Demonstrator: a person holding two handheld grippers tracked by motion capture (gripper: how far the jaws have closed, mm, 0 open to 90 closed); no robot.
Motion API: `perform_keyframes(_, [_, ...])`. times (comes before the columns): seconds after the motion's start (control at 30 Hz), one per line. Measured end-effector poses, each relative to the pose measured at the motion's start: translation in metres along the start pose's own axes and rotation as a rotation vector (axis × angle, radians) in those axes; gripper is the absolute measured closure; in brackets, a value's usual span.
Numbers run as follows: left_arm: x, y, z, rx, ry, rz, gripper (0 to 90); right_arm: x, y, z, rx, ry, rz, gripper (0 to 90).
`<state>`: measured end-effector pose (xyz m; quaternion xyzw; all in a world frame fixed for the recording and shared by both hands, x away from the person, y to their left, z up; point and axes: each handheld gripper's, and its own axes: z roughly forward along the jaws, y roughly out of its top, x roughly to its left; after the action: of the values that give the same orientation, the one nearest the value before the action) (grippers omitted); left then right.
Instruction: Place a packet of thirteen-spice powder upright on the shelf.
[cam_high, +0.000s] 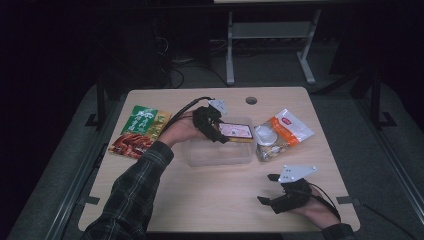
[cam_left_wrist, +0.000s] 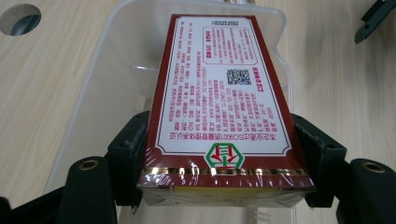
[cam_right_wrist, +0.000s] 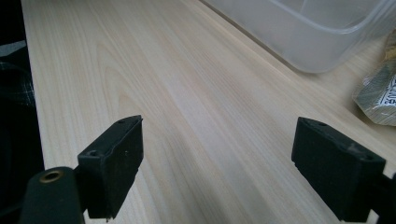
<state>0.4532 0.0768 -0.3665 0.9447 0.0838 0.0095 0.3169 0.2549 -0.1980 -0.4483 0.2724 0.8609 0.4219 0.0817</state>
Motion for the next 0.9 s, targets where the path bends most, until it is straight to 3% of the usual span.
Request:
perform_keyframes(0.47, [0.002, 0.003, -0.001, -0.012, 0.012, -0.015, 31.1, -0.002, -0.001, 0.000, 0.002, -0.004, -0.004, 16.3])
perform_keyframes(0.9, [0.003, 0.014, -0.001, 0.003, 0.022, 0.008, 31.0, -0.002, -0.001, -0.001, 0.002, -0.004, -0.005, 16.3])
